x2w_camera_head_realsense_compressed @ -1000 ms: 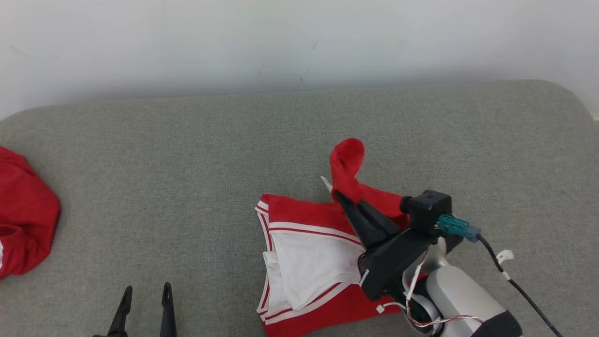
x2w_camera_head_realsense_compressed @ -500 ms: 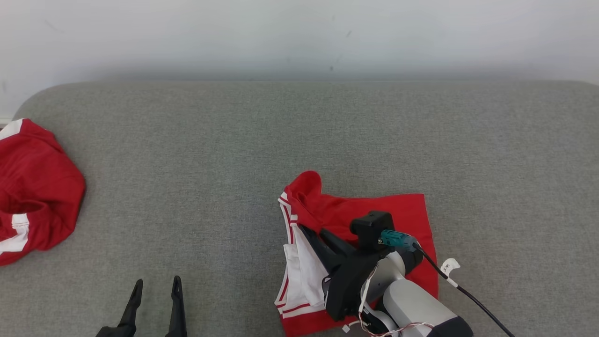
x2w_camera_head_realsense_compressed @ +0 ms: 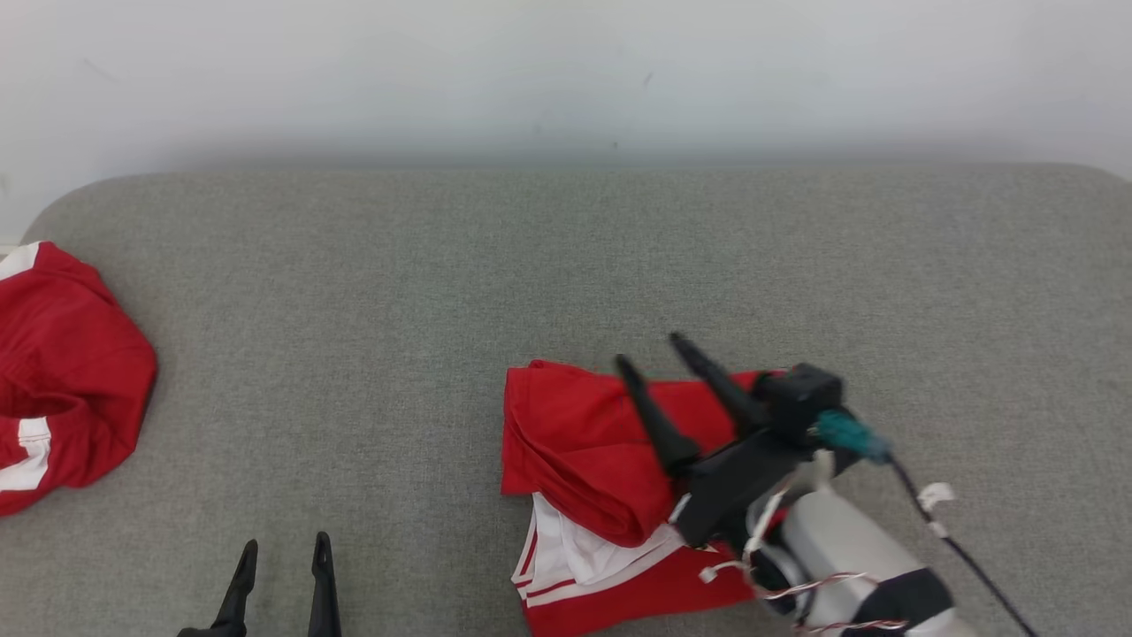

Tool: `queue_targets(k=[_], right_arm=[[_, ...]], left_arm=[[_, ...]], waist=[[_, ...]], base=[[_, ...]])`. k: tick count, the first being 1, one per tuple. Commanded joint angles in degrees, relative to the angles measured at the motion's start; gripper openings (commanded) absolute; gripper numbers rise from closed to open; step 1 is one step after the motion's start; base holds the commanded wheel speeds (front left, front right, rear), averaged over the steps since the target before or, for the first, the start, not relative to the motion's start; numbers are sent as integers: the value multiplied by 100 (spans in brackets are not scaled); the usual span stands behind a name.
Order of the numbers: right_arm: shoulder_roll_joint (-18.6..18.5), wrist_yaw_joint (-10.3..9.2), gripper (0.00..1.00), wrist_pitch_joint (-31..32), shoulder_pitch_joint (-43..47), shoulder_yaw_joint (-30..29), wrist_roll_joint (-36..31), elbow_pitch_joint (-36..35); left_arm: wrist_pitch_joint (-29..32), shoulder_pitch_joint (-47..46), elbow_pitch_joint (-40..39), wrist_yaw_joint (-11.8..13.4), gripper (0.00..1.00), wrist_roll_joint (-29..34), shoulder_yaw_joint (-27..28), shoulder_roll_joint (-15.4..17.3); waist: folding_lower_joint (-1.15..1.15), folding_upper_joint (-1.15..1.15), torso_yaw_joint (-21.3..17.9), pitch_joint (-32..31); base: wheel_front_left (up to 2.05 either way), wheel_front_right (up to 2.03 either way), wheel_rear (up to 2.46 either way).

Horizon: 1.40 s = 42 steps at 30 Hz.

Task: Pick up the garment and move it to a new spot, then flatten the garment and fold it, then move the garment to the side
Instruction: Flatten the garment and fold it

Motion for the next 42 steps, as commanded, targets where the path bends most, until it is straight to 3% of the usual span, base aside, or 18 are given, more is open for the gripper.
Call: queue_targets(k=[1, 7, 13, 23, 30, 38, 40, 41, 42], right_arm=[[-87, -14, 100, -67, 88, -88, 4, -93], [-500, -14, 100, -164, 629, -592, -59, -611], [-766, -14, 100, 52, 1472, -511, 21, -1435], [-709, -14, 100, 639, 2450, -475, -82, -2547], [-610, -14, 100, 884, 2454, -235, -525, -2561], [-471, -14, 100, 860, 2118, -103, -1305, -1971], [-445, -14, 91, 829, 2036, -114, -1497, -1798], [-429, -14, 65, 835, 2025, -117, -1558, -1696], [-409, -14, 28, 825, 2015, -118, -1616, -1623]], left_arm=[[-18, 75, -9, 8, 100, 46, 29, -5], [-18, 130, -19, -10, 100, 61, 45, -6], [-18, 226, -19, -24, 100, 80, 52, -5], [-18, 211, -22, -24, 100, 63, 30, -5], [-18, 136, 4, -17, 100, 55, -25, -6], [-18, 114, 41, -5, 100, 25, -61, -5], [-18, 111, 52, -6, 100, 12, -45, -5], [-18, 113, 53, -6, 100, 7, -37, -5], [-18, 114, 57, -6, 100, 0, -35, -5]], waist=[[1, 0, -27, -25], [1, 0, -70, -88], [1, 0, -57, -163], [1, 0, -18, -162], [1, 0, 51, -113], [1, 0, 200, -82], [1, 0, 240, -84], [1, 0, 254, -86], [1, 0, 269, -87]], base=[[0, 0, 0], [0, 0, 0], [0, 0, 0], [0, 0, 0], [0, 0, 0], [0, 0, 0], [0, 0, 0], [0, 0, 0], [0, 0, 0]])
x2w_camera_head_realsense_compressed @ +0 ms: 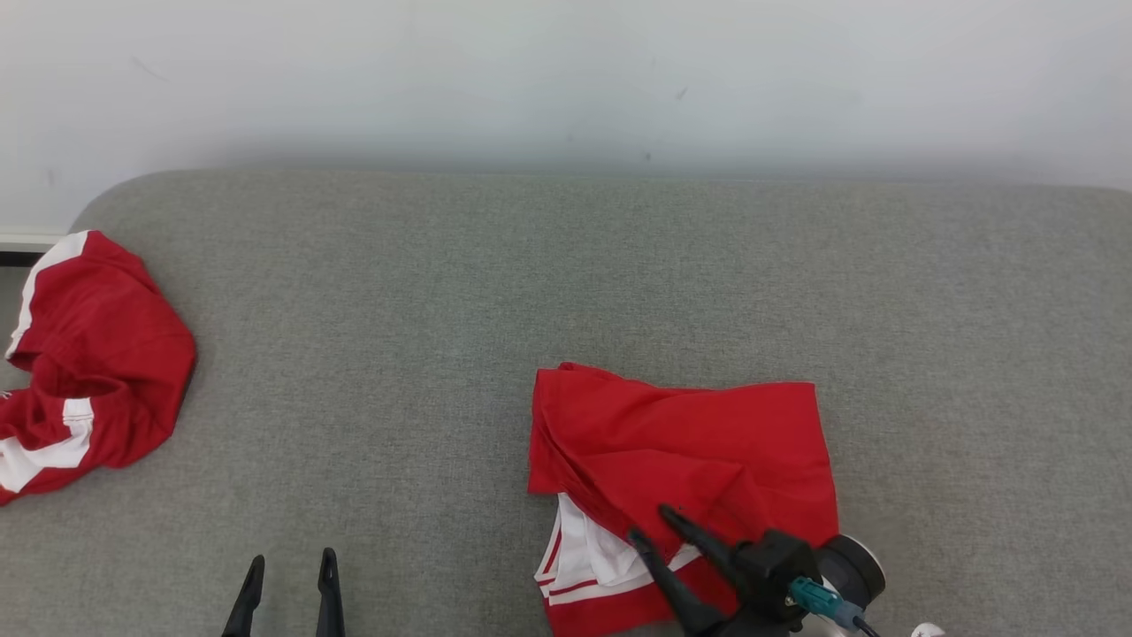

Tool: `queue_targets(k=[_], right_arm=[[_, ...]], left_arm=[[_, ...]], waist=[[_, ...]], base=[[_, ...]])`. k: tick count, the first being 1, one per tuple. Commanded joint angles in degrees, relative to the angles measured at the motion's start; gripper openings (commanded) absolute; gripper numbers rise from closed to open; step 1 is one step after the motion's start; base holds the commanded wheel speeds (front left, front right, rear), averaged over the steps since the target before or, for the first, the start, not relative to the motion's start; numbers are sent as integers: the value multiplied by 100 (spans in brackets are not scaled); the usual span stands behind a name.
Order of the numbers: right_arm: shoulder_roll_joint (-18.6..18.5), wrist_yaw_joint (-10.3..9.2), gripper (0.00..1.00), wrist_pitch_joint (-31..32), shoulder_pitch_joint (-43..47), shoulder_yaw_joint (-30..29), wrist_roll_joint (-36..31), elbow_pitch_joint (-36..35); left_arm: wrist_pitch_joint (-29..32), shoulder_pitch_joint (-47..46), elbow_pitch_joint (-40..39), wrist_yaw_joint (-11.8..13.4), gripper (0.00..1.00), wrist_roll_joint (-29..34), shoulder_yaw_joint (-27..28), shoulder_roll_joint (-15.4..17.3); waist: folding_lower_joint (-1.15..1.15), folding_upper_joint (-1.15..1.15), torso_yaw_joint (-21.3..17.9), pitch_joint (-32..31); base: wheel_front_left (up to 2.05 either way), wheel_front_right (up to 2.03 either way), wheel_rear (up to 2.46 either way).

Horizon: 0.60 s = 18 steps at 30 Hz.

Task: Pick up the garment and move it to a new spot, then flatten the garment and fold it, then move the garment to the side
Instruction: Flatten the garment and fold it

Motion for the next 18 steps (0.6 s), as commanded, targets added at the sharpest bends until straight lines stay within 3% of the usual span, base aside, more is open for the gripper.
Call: queue_targets(k=[1, 2, 6, 8, 18], right_arm=[[64, -14, 15, -56, -27, -4, -73, 97], [77, -14, 0, -68, -51, -22, -104, 152], [161, -14, 0, -135, -92, -9, -112, 264], [299, -14, 0, -154, -70, 60, 252, 174], [552, -14, 0, 155, 94, 542, 824, -247]], left_arm=[[-18, -2, 23, 2, 100, -24, 14, -6], [-18, 4, 24, 1, 100, -30, 18, -7], [-18, 37, 29, 22, 100, -53, 31, -6], [-18, 56, 32, 39, 100, -68, 22, -6], [-18, -6, 64, 26, 100, -121, -68, -5]], waist=[[0, 0, 35, -4], [0, 0, 46, -5], [0, 0, 59, -12], [0, 0, 52, -17], [0, 0, 94, -12]], base=[[0, 0, 0], [0, 0, 0], [0, 0, 0], [0, 0, 0], [0, 0, 0]])
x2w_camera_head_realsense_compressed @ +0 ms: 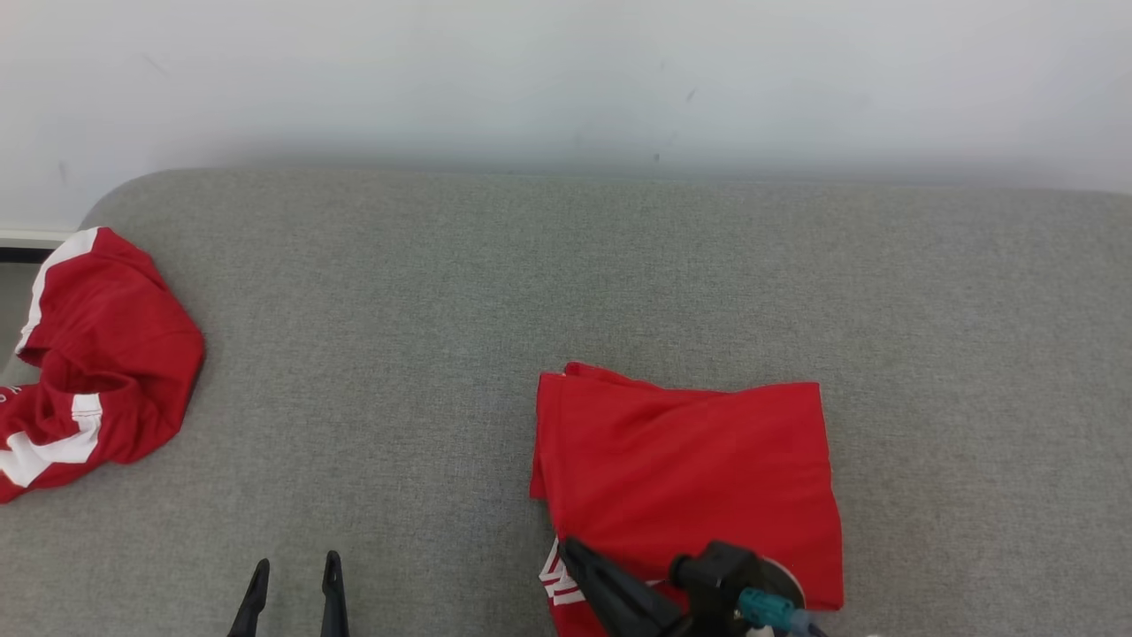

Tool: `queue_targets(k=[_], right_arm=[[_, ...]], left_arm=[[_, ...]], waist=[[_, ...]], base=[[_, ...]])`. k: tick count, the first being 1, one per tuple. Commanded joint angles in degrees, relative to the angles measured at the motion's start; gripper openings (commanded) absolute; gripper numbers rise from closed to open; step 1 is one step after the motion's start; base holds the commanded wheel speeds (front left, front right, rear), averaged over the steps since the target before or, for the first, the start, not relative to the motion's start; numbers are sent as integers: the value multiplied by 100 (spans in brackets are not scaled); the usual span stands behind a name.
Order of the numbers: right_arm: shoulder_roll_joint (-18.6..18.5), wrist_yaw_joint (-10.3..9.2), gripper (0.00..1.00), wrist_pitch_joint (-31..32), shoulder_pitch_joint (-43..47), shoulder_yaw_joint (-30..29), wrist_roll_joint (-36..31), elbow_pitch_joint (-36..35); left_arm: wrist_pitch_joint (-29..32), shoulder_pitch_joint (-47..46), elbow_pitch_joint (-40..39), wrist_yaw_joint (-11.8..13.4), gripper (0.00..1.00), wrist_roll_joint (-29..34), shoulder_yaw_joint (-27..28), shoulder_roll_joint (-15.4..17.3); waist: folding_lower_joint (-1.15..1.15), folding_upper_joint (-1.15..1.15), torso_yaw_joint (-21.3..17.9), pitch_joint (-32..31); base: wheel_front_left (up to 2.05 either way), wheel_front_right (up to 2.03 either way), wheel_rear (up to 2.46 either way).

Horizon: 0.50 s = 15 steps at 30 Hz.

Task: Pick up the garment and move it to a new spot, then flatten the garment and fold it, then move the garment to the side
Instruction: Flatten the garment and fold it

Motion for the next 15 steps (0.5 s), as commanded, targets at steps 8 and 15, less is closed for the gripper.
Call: queue_targets(k=[8, 15], right_arm=[[117, -14, 100, 223, 486, 59, 205, -45], [36, -14, 100, -157, 363, -129, 307, -212]], left_arm=[[-18, 45, 21, -7, 100, -55, 29, -6], [-18, 22, 5, -8, 100, -15, 63, -6]], waist=[[0, 0, 10, -4], [0, 0, -108, -13]], base=[[0, 0, 0], [0, 0, 0]])
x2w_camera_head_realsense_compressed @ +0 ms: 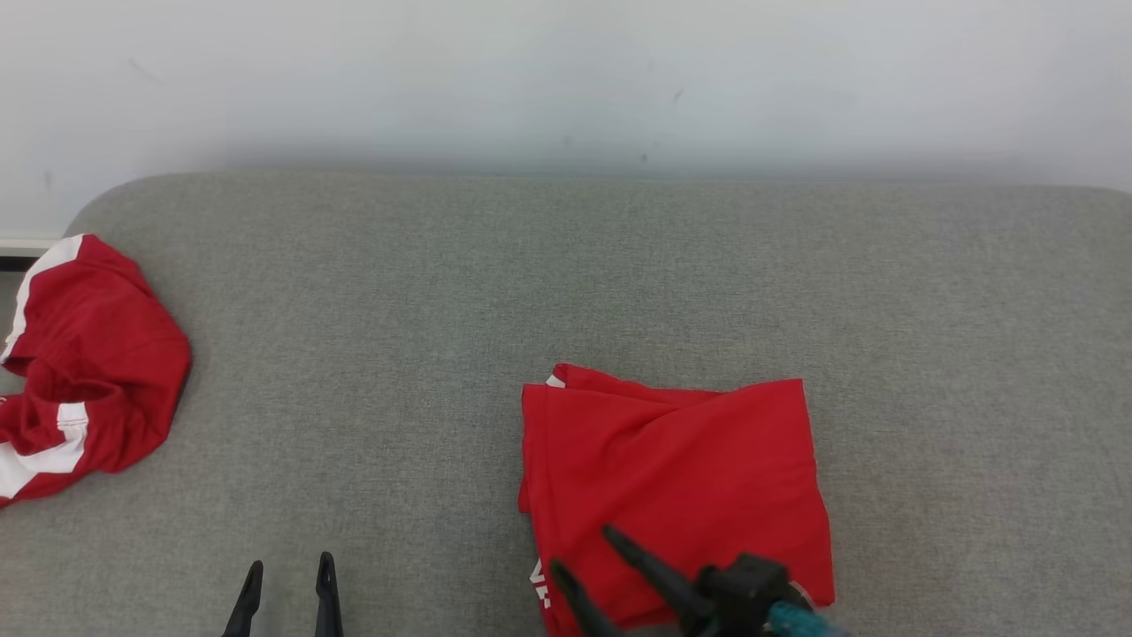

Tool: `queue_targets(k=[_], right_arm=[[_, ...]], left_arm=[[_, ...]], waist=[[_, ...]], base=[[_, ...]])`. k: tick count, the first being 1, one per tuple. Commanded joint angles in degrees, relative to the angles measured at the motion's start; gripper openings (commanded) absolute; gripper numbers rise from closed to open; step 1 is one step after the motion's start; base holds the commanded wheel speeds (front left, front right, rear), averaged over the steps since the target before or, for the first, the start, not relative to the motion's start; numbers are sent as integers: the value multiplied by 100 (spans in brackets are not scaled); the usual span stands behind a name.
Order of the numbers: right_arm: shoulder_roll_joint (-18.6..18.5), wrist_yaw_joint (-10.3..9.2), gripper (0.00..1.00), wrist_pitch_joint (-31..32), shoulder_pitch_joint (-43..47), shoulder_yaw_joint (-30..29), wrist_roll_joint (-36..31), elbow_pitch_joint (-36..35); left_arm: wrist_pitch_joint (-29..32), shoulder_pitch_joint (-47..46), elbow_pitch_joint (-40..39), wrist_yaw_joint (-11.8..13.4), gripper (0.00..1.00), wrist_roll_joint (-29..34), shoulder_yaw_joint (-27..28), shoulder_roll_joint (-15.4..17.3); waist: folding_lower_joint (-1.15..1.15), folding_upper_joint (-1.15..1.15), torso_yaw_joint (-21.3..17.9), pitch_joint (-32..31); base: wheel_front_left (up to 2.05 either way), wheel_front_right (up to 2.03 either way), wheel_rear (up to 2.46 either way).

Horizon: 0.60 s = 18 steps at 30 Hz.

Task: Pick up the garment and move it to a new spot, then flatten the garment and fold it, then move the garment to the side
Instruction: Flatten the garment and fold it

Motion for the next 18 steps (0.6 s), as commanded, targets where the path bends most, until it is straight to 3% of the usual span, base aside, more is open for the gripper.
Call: queue_targets(k=[1, 8, 18], right_arm=[[-48, -14, 100, -103, -36, -63, 32, -54], [-175, -14, 100, -794, -145, -939, -383, -214], [71, -14, 100, -1085, 155, -2612, -958, -152]], left_arm=[[-18, 16, -21, -11, 100, 22, 11, -6], [-18, 62, -151, 11, 100, 130, 84, -6], [-18, 125, -321, 19, 100, 325, 254, -5]], waist=[[0, 0, -33, -9], [0, 0, -163, -36], [0, 0, -386, -48]], base=[[0, 0, 0], [0, 0, 0], [0, 0, 0]])
